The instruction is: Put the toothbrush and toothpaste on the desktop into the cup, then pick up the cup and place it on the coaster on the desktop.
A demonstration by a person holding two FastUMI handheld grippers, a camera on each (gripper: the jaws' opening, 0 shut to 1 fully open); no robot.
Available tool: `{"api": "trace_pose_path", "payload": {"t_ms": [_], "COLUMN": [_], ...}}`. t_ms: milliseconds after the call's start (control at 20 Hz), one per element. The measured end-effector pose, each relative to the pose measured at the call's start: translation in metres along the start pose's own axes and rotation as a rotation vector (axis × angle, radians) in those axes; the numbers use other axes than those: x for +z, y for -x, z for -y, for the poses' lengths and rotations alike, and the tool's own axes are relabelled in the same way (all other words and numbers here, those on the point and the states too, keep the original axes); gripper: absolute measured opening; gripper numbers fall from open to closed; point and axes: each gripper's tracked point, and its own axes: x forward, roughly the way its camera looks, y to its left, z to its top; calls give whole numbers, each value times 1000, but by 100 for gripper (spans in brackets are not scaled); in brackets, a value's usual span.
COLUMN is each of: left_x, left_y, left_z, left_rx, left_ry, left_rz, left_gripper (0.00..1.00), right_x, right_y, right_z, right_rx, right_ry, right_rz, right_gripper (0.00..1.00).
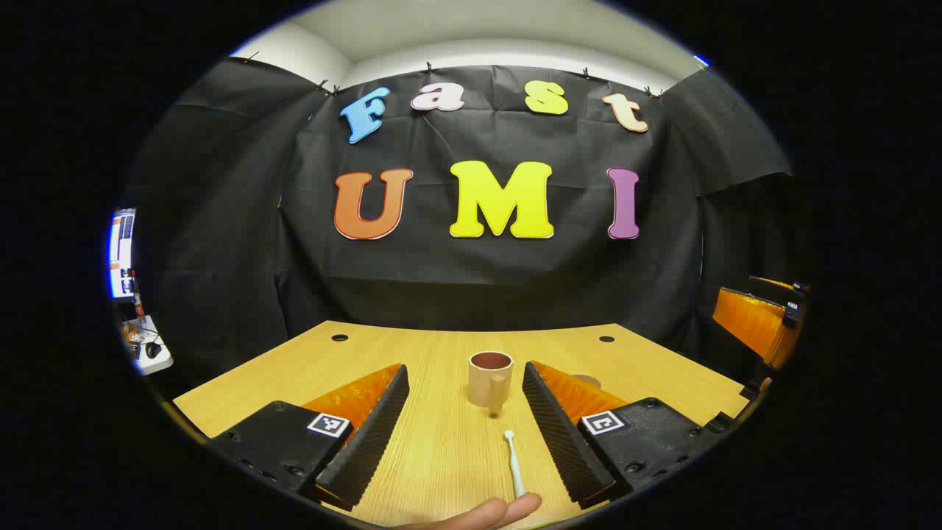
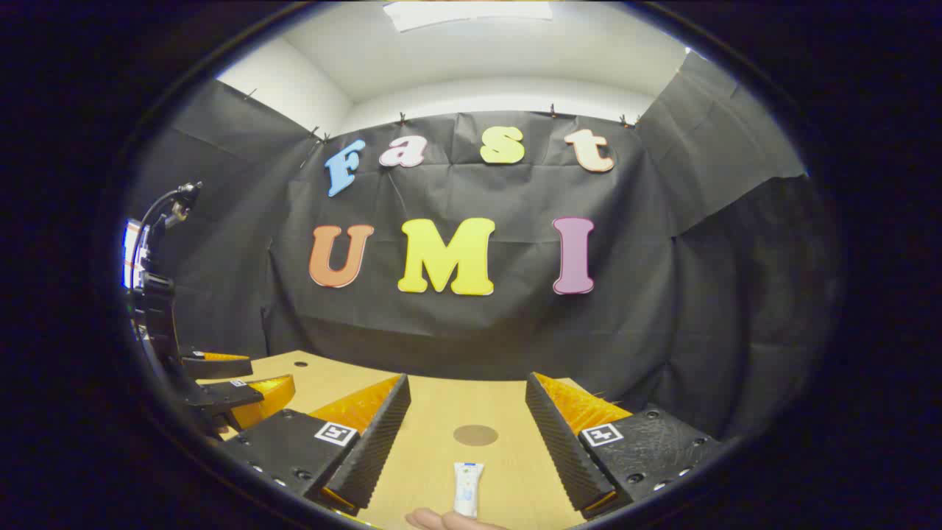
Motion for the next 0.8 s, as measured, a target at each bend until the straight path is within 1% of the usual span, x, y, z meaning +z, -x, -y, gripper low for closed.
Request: {"api": "trace_pose_path", "payload": {"t_ms": [50, 250, 300, 450, 700, 800], "left_x": [-2, -2, -1, 1, 3, 3], "left_y": [-1, 1, 2, 4, 5, 5], "left_z": [-3, -4, -1, 7, 13, 12], "left_rx": [7, 17, 11, -4, -4, -2], "left_ry": [2, 3, -1, -19, -49, -44], "left_rz": [-5, -8, -6, 7, 12, 7], "left_gripper": [98, 100, 99, 99, 98, 98], "right_x": [0, 6, 7, 3, -11, -16], "right_y": [0, 0, 0, -3, -9, -10], "right_z": [0, 16, 23, 37, 43, 41], "right_rx": [-1, -37, -50, -76, -72, -61], "right_ry": [-3, -9, -18, -15, -34, -41], "right_rz": [-8, 12, 18, 15, -26, -46], "right_gripper": [95, 95, 97, 95, 95, 95]}}
